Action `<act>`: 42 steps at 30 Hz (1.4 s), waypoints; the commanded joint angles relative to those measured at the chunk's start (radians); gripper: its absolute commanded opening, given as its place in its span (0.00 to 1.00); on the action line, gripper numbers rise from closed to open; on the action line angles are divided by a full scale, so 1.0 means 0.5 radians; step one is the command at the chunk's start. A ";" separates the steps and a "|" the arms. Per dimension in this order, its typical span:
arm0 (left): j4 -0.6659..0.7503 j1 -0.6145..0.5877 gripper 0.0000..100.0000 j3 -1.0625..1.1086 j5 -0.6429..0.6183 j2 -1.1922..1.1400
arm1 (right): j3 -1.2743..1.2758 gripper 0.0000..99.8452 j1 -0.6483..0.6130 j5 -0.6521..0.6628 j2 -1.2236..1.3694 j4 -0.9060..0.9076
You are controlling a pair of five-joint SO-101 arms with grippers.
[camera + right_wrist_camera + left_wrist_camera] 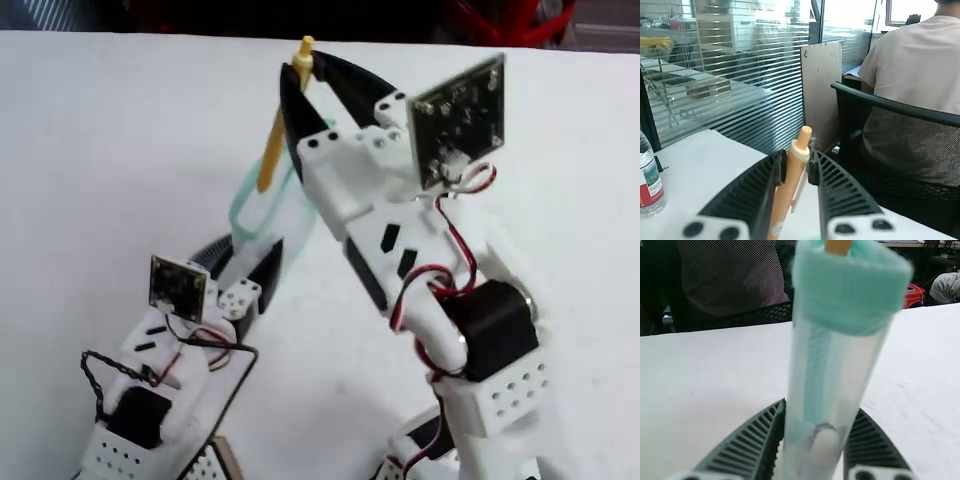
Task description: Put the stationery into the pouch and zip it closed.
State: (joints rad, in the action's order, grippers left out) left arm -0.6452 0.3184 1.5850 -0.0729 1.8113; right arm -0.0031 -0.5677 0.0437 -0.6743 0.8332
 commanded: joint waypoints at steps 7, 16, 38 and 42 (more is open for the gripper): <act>0.049 0.041 0.17 -0.028 0.021 0.017 | -0.052 0.02 -0.023 0.025 0.023 0.213; 0.046 0.041 0.17 -0.028 0.021 0.017 | 0.101 0.07 -0.023 0.132 0.023 0.241; 0.046 0.041 0.17 -0.025 0.021 0.017 | 0.236 0.27 0.066 0.261 0.109 0.149; 0.046 0.041 0.17 -0.025 0.021 0.017 | 0.236 0.27 -0.066 0.261 0.311 0.137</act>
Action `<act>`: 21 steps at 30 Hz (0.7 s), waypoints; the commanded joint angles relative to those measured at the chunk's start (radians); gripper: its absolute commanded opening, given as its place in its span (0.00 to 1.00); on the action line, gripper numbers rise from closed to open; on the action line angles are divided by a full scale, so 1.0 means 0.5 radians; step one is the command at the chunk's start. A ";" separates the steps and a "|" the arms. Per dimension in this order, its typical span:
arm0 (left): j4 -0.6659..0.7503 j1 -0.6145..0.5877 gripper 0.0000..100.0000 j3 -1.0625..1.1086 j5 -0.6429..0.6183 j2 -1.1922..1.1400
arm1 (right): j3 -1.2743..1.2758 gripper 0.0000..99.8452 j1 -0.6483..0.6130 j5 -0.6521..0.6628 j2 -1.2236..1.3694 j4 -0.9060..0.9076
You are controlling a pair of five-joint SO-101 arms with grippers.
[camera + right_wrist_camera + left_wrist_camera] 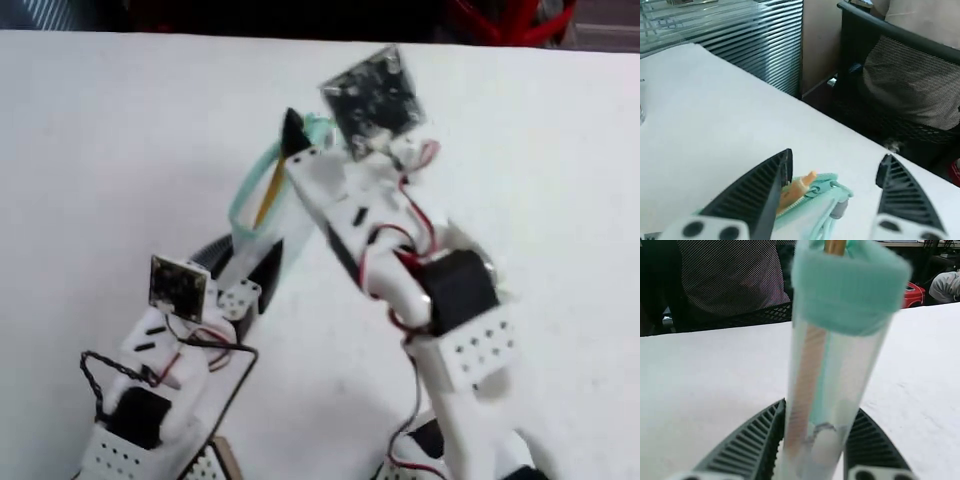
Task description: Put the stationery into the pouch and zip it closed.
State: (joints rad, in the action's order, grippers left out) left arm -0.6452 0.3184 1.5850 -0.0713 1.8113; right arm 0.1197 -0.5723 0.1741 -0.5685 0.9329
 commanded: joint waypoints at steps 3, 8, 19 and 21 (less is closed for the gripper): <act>0.046 0.041 0.17 -0.025 0.018 0.017 | -0.012 0.27 -0.066 -0.120 0.256 -0.127; 0.046 0.041 0.17 -0.021 0.018 0.017 | -0.012 0.27 0.023 -0.295 0.358 -0.140; 0.046 0.041 0.17 -0.021 0.018 0.017 | -0.009 0.05 0.060 -0.282 0.330 0.029; 0.046 0.041 0.17 -0.021 0.018 0.017 | -0.009 0.03 0.060 -0.282 0.253 0.026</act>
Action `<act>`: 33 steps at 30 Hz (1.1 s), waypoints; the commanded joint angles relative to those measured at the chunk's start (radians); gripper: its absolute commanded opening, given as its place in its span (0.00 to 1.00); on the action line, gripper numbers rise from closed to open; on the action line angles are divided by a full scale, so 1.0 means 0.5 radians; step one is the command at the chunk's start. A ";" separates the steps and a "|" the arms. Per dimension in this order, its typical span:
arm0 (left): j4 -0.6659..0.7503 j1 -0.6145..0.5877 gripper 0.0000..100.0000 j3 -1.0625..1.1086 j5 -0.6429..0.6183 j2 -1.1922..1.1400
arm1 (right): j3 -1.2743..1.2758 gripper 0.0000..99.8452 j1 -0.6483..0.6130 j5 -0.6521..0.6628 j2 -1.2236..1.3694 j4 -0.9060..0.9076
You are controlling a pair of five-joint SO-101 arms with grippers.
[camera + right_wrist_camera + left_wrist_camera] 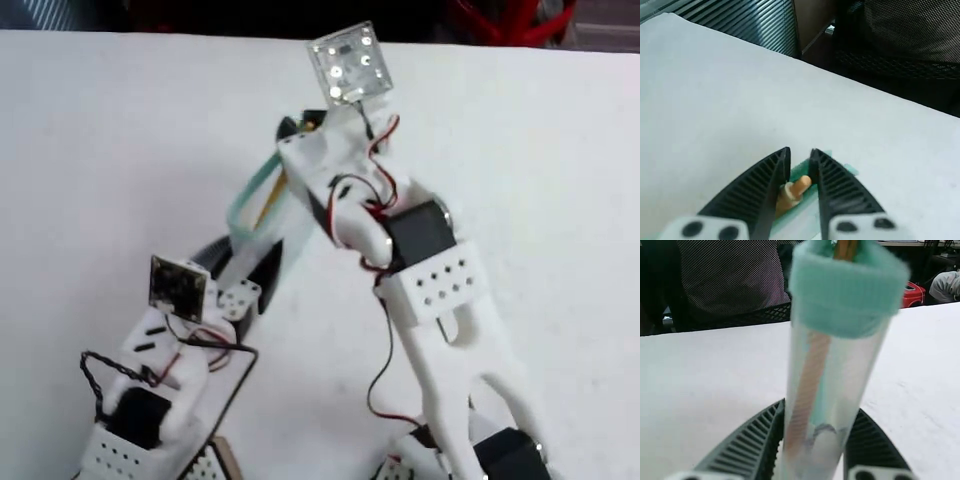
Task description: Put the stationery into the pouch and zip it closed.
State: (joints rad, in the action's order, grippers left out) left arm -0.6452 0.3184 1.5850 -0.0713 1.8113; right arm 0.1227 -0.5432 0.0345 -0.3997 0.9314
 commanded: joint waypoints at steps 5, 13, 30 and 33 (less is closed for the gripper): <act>0.046 0.041 0.17 -0.018 0.018 0.017 | -0.025 0.02 0.002 0.000 -0.364 -0.005; 0.046 0.041 0.17 -0.018 0.018 0.017 | -0.015 0.02 -0.038 0.169 -0.483 0.008; -0.083 0.087 0.21 -0.095 0.003 0.017 | -0.184 0.02 -0.158 0.175 0.256 0.354; -0.187 0.087 0.21 -0.203 -0.025 0.017 | -0.411 0.02 -0.146 0.175 0.201 0.582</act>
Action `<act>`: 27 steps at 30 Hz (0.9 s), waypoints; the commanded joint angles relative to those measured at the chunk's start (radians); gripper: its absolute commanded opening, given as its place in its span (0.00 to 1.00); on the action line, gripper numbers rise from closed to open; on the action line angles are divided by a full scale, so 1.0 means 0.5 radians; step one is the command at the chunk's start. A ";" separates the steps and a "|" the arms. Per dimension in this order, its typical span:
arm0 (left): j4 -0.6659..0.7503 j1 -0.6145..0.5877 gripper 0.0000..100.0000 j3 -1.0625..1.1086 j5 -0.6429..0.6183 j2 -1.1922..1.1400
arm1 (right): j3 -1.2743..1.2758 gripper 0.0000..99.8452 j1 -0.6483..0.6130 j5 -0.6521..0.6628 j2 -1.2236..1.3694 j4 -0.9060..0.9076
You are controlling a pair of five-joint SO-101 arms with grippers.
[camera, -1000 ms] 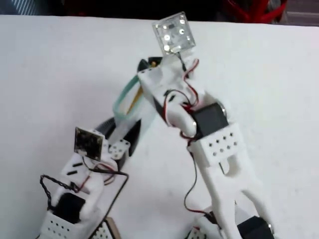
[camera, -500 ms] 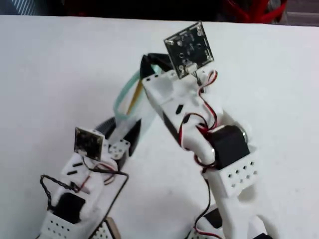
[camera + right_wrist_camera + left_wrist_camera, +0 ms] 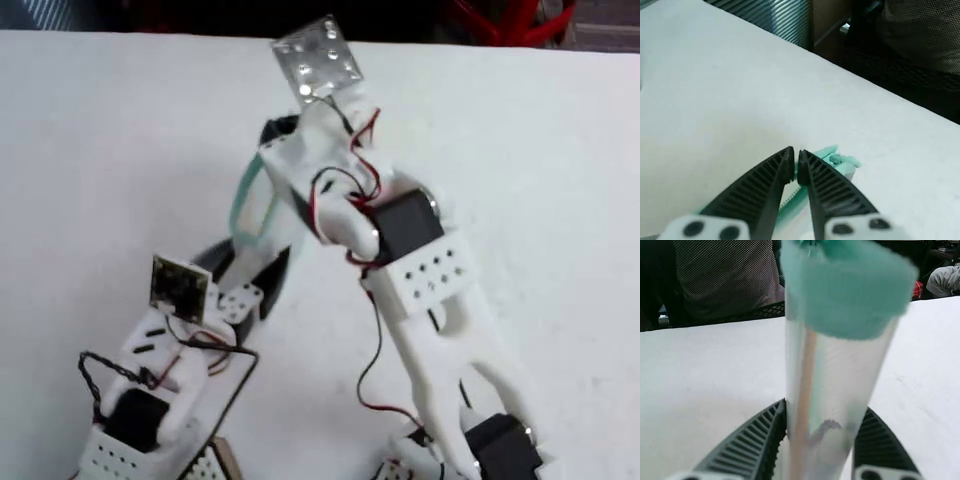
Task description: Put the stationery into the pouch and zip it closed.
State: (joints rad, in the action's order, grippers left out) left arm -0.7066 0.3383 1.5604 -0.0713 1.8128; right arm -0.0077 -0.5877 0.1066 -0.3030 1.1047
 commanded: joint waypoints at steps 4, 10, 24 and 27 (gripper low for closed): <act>-0.126 -0.002 0.21 -0.227 -0.071 0.014 | -0.307 0.02 0.084 0.031 -0.143 0.330; -0.040 -0.133 0.12 -0.249 -0.025 0.014 | -0.178 0.02 0.290 0.028 -0.296 0.330; 0.138 -0.100 0.02 -0.184 0.218 0.014 | 0.037 0.02 0.806 0.304 -0.631 0.594; 0.138 0.029 0.02 -0.184 0.227 0.014 | 0.224 0.02 0.812 0.325 -0.735 0.582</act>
State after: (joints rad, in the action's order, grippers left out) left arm -0.6774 0.2969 1.5006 0.0299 1.8098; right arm 0.0598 -0.1933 0.2524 -0.6176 1.3963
